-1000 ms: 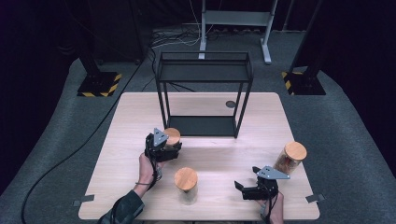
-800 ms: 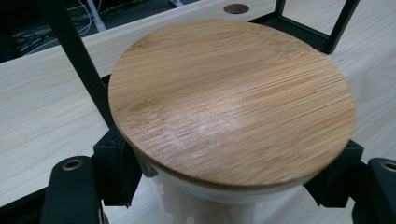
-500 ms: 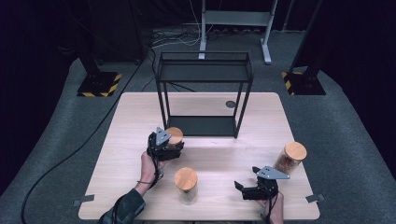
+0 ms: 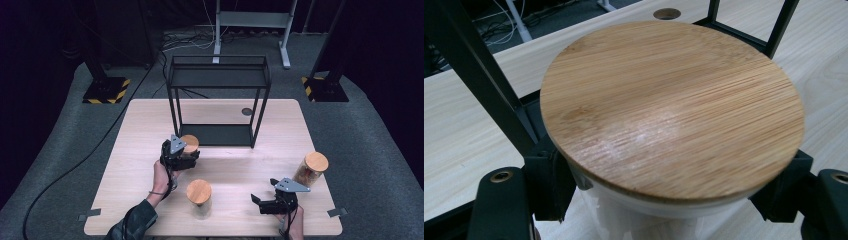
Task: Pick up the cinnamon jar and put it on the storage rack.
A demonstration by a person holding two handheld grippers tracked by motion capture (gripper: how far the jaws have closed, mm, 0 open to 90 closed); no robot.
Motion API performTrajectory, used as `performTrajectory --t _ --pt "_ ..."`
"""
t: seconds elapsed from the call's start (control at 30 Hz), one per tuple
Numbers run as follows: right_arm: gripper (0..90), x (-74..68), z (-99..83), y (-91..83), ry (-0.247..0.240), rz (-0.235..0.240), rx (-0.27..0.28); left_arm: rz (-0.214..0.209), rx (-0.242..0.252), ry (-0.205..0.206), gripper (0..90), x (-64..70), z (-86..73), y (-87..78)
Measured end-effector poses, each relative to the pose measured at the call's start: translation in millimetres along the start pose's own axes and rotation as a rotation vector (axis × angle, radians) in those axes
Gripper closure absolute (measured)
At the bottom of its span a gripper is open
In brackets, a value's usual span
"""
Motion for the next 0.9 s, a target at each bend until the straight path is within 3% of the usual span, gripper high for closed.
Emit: performTrajectory --t 0.9 --pt "0.7 -0.1 0.1 0.2 -0.002 -0.001 -0.001 -0.007 0.002 0.032 25.3 4.0 13.5 8.6"
Point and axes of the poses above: each handheld gripper's, and its own axes: y roughly forward along the jaws, z roughly out of its top, x roughly to its right, the point moved 1 cm from there along y, roughly forward along the jaws, and after that the axes turned 4 degrees about -y, right-handed, at the moved point
